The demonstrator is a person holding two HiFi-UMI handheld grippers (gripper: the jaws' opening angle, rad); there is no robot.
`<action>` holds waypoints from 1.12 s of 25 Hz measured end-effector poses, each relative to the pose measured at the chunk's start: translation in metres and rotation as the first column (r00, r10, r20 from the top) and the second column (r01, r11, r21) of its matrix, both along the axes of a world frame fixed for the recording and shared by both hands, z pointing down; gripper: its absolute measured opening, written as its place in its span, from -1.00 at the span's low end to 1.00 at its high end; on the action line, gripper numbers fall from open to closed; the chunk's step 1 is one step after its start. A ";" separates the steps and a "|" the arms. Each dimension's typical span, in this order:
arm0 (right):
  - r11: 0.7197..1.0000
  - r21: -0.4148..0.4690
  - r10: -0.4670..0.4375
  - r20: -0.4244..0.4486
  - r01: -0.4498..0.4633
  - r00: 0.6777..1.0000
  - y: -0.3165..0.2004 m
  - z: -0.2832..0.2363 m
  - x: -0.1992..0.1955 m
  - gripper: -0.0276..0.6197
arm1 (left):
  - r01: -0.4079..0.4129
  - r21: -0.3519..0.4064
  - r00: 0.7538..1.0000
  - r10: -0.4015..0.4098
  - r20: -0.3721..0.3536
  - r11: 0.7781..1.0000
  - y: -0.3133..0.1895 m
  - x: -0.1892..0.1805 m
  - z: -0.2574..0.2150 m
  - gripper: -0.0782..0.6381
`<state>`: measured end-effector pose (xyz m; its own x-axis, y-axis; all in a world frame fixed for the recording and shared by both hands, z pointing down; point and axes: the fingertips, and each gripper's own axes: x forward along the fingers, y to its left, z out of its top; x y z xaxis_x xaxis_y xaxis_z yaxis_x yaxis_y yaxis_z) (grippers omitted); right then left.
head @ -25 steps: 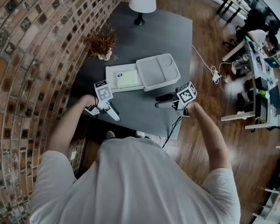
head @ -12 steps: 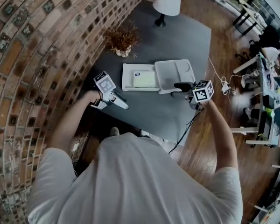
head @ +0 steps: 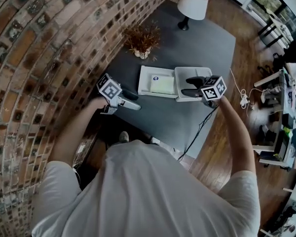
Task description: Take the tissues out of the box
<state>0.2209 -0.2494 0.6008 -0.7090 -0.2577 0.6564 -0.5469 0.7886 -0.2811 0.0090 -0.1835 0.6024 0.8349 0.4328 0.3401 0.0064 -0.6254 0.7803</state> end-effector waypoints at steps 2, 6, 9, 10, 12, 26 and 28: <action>0.999 0.002 -0.034 -0.030 0.034 0.999 -0.007 0.004 -0.008 0.09 | 0.046 0.046 0.999 -0.045 -0.011 0.998 -0.006 -0.002 -0.003 0.28; 0.994 0.002 -0.112 -0.112 0.113 0.987 -0.019 0.022 -0.023 0.09 | 0.121 0.124 0.993 -0.119 -0.020 0.985 -0.013 -0.007 -0.004 0.28; 0.987 0.003 -0.160 -0.186 0.164 0.969 -0.029 0.036 -0.033 0.10 | 0.175 0.189 0.985 -0.172 -0.034 0.966 -0.021 -0.011 -0.008 0.29; 0.984 0.001 -0.172 -0.208 0.176 0.963 -0.032 0.040 -0.036 0.17 | 0.195 0.206 0.981 -0.191 -0.039 0.959 -0.023 -0.012 -0.009 0.32; 0.980 -0.009 -0.195 -0.244 0.199 0.950 -0.037 0.049 -0.041 0.30 | 0.230 0.227 0.973 -0.225 -0.049 0.946 -0.026 -0.014 -0.012 0.35; 0.950 -0.063 -0.303 -0.430 0.307 0.850 -0.059 0.108 -0.064 0.69 | 0.408 0.324 0.912 -0.363 -0.191 0.854 -0.029 -0.016 -0.021 0.43; 0.947 -0.061 -0.308 -0.455 0.316 0.836 -0.064 0.114 -0.068 0.69 | 0.430 0.339 0.902 -0.382 -0.201 0.837 -0.032 -0.019 -0.022 0.43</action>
